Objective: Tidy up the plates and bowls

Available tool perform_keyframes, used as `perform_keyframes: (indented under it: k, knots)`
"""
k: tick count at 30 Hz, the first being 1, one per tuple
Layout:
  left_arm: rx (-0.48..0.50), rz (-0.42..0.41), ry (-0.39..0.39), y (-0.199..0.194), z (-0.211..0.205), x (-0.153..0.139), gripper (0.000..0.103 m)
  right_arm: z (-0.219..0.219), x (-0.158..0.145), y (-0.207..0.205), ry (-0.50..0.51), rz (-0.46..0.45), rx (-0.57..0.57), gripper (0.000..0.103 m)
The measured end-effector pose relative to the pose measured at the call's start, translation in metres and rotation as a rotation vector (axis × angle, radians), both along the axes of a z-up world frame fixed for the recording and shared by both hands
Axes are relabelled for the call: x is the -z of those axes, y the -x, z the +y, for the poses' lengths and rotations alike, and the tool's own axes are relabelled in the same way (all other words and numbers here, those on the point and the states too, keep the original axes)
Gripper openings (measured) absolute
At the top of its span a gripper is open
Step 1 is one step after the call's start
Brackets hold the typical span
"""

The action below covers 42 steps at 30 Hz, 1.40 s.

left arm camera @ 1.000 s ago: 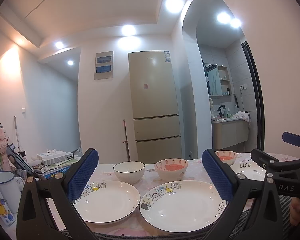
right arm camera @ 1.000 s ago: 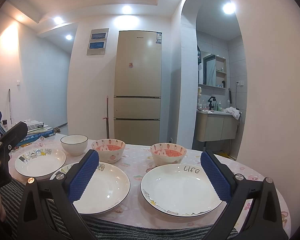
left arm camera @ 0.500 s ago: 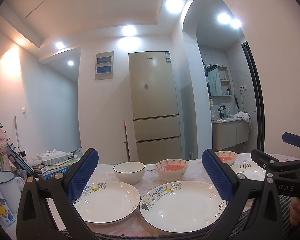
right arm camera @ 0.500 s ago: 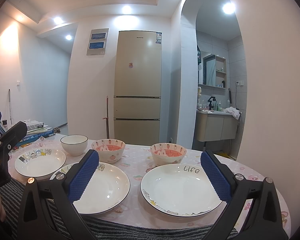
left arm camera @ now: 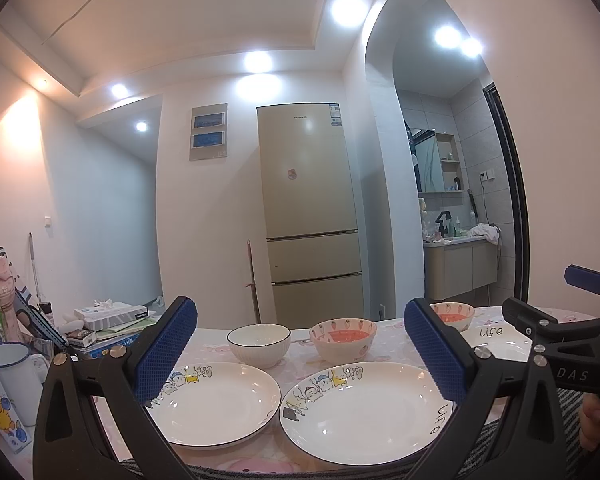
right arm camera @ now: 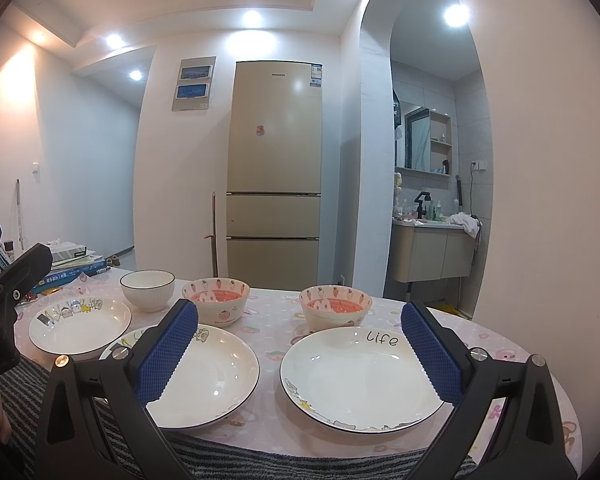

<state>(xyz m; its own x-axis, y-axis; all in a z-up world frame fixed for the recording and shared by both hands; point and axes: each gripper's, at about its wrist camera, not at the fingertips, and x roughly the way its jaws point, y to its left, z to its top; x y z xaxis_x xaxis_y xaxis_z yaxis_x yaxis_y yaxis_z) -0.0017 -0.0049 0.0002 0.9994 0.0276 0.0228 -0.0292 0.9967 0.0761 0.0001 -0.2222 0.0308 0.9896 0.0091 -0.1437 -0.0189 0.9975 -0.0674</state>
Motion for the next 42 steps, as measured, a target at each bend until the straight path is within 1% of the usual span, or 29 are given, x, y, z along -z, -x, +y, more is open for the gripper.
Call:
perform_keyframes:
  k: [12, 16, 21, 26, 29, 31, 33, 35, 37, 40, 42]
  knots:
    - [-0.001, 0.001, 0.0, 0.0, 0.0, 0.0, 0.103, 0.001, 0.0, 0.0, 0.001, 0.002, 0.0, 0.103]
    - [-0.034, 0.003, -0.008, 0.0, -0.002, -0.001, 0.103, 0.0, 0.0, 0.0, 0.005, 0.001, 0.0, 0.103]
    - [-0.032, 0.013, -0.001, -0.003, -0.001, -0.003, 0.103, -0.004, -0.001, 0.006, 0.014, -0.019, 0.006, 0.103]
    - [-0.045, 0.012, 0.0, -0.002, 0.001, -0.001, 0.103, -0.015, -0.002, 0.015, -0.017, -0.056, 0.029, 0.103]
    - [-0.045, 0.004, -0.005, -0.001, -0.001, 0.0, 0.103, -0.015, -0.001, 0.015, -0.038, -0.055, 0.038, 0.103]
    - [-0.031, 0.015, -0.018, -0.004, -0.005, 0.001, 0.103, -0.016, -0.001, 0.016, -0.042, -0.046, 0.05, 0.103]
    - [-0.014, 0.047, -0.036, -0.009, -0.008, 0.0, 0.103, -0.013, -0.003, 0.016, -0.036, -0.046, 0.065, 0.103]
    - [-0.014, 0.105, -0.049, -0.015, -0.009, -0.003, 0.103, -0.012, -0.009, 0.012, -0.023, -0.005, 0.053, 0.103]
    - [0.03, 0.133, -0.058, -0.017, -0.009, -0.007, 0.103, -0.01, -0.021, 0.008, 0.002, 0.025, 0.001, 0.103]
    - [0.035, 0.157, -0.053, -0.023, -0.008, -0.018, 0.103, -0.014, -0.046, 0.006, 0.003, -0.017, 0.003, 0.103]
    - [0.037, 0.162, -0.028, -0.029, -0.005, -0.033, 0.103, -0.023, -0.072, -0.004, -0.039, -0.014, -0.02, 0.103]
